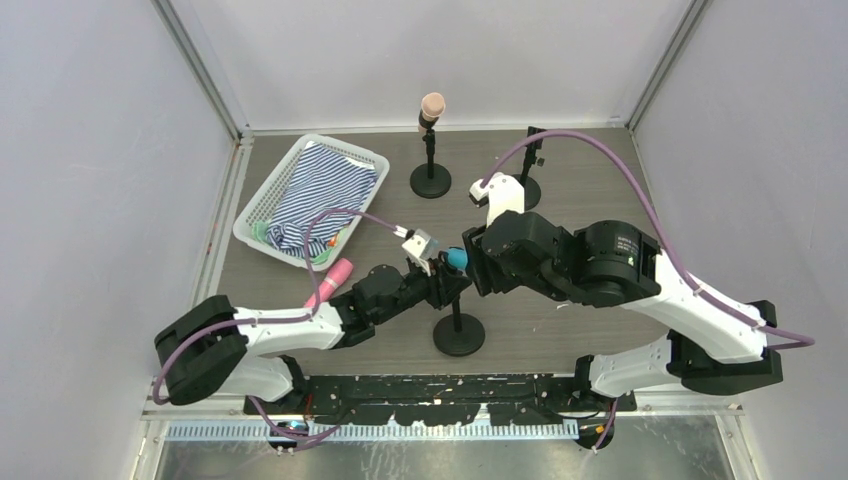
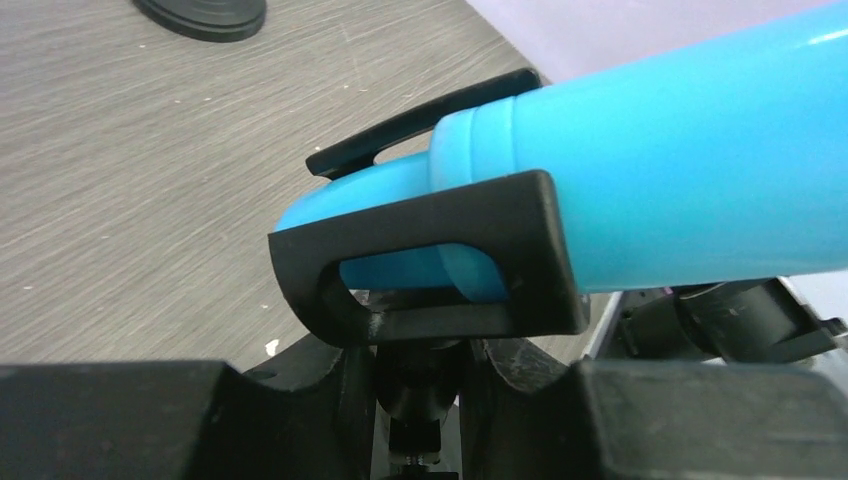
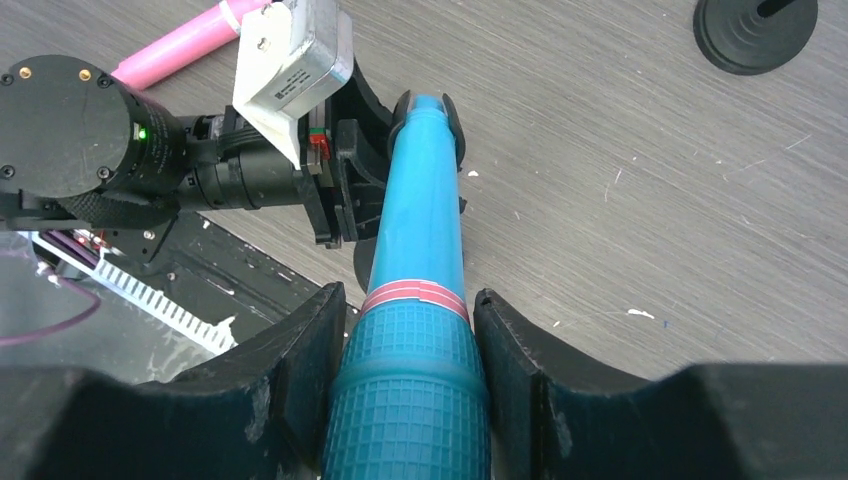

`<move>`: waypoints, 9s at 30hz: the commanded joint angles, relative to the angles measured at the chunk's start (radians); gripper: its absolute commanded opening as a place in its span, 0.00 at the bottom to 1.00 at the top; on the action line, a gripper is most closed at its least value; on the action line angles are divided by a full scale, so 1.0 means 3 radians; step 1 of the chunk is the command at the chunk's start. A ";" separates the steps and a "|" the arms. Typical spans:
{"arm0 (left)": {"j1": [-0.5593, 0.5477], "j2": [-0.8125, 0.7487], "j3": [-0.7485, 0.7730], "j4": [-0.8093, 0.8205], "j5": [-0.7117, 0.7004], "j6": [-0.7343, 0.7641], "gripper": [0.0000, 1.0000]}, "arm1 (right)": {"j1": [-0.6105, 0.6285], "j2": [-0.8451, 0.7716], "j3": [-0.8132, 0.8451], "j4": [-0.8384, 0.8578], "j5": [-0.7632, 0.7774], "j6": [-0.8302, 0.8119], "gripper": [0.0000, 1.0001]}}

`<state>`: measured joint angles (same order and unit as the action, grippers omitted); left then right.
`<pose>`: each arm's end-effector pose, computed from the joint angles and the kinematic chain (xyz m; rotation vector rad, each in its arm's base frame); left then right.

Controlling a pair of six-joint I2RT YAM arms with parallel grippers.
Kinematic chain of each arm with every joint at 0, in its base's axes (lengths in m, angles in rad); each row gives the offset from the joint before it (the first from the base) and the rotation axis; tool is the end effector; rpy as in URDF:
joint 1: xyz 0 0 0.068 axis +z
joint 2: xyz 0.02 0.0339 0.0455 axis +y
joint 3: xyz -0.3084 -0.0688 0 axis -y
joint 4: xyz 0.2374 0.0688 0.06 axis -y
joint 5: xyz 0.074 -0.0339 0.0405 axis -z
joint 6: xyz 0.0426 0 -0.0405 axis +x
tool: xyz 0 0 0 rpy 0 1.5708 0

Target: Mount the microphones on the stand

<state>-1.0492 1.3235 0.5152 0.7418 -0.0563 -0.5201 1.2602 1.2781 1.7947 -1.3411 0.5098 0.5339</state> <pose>0.1357 -0.2313 0.2746 0.4171 1.7177 -1.1329 0.0758 0.1682 0.4966 -0.5914 2.2098 0.3263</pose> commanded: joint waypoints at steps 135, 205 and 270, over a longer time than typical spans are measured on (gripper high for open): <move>0.1728 0.1798 0.1828 0.0926 -0.0152 0.1598 0.03 | -0.0997 -0.2200 -0.2717 0.1903 -0.0222 -0.0109 0.86; 0.1551 -0.1764 0.0914 -0.5034 -0.0910 0.0216 1.00 | -0.3536 0.0822 -0.3144 0.6204 -0.1230 -0.0751 0.81; 0.1555 -0.1967 0.0656 -0.5143 -0.1544 -0.0616 1.00 | -0.0624 0.0138 -0.4860 0.7218 0.0666 -0.1459 0.17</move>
<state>-0.5869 0.7124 0.6933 -0.8207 -0.4496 -0.7452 1.0325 1.3651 0.3450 0.7071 0.5777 0.0788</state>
